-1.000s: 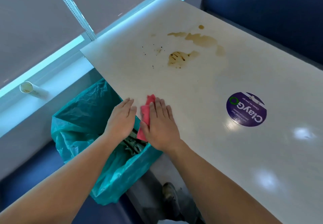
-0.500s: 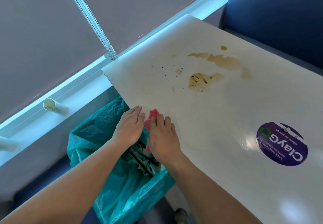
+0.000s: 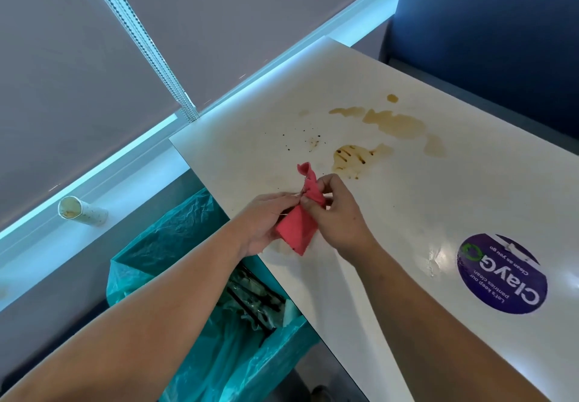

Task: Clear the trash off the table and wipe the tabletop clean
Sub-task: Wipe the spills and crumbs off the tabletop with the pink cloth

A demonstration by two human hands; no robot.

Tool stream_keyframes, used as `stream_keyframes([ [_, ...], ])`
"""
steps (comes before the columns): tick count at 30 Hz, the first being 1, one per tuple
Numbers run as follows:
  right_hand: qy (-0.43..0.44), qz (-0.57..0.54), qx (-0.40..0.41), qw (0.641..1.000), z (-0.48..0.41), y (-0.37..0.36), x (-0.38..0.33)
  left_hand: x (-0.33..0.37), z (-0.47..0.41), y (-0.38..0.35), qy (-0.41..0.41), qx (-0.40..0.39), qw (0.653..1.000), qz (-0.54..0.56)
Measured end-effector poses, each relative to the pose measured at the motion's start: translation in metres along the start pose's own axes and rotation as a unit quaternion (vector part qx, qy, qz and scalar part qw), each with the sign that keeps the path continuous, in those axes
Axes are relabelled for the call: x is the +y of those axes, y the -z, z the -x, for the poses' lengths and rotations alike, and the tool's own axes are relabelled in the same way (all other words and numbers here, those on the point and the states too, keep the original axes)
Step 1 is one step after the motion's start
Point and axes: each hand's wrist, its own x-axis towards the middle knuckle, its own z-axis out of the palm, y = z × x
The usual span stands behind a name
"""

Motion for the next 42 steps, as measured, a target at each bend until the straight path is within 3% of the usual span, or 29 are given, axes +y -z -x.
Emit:
stream_keyframes([
  [3,-0.01,0.014,-0.01,1.0,-0.005,0.011,-0.001,0.0,-0.002,0.003,0.005,-0.002,1.0,0.015],
  [7,-0.046,0.035,-0.014,0.998,-0.005,0.02,0.002,-0.003,-0.002,0.006,-0.054,0.051,0.997,0.004],
  [9,-0.054,0.031,-0.02,0.998,0.0,0.024,0.003,-0.005,-0.002,0.008,-0.092,0.095,0.988,-0.085],
  [12,-0.061,0.1,-0.055,0.992,0.008,0.029,0.003,-0.009,0.002,0.008,-0.151,0.159,0.944,-0.248],
  [17,-0.047,0.139,-0.073,0.986,0.013,0.042,-0.005,-0.009,0.007,0.002,-0.167,0.12,0.967,-0.152],
  [23,0.032,0.296,-0.033,0.954,0.019,0.056,-0.007,-0.014,0.009,-0.003,-0.202,0.112,0.948,-0.218],
  [27,-0.002,0.255,-0.13,0.958,0.026,0.066,-0.005,-0.013,0.016,-0.004,-0.265,0.103,0.928,-0.241],
  [31,-0.013,0.368,-0.192,0.91,0.025,0.068,0.0,-0.01,0.021,-0.001,-0.303,0.125,0.91,-0.255],
  [33,0.023,0.422,-0.173,0.89,0.024,0.067,0.002,-0.007,0.023,-0.001,-0.324,0.154,0.9,-0.248],
  [37,0.098,0.421,-0.088,0.898,0.023,0.07,-0.004,-0.001,0.026,0.005,-0.362,0.187,0.885,-0.226],
  [42,0.174,0.441,-0.077,0.877,0.022,0.08,-0.026,0.004,0.026,0.009,-0.361,0.229,0.892,-0.146],
])
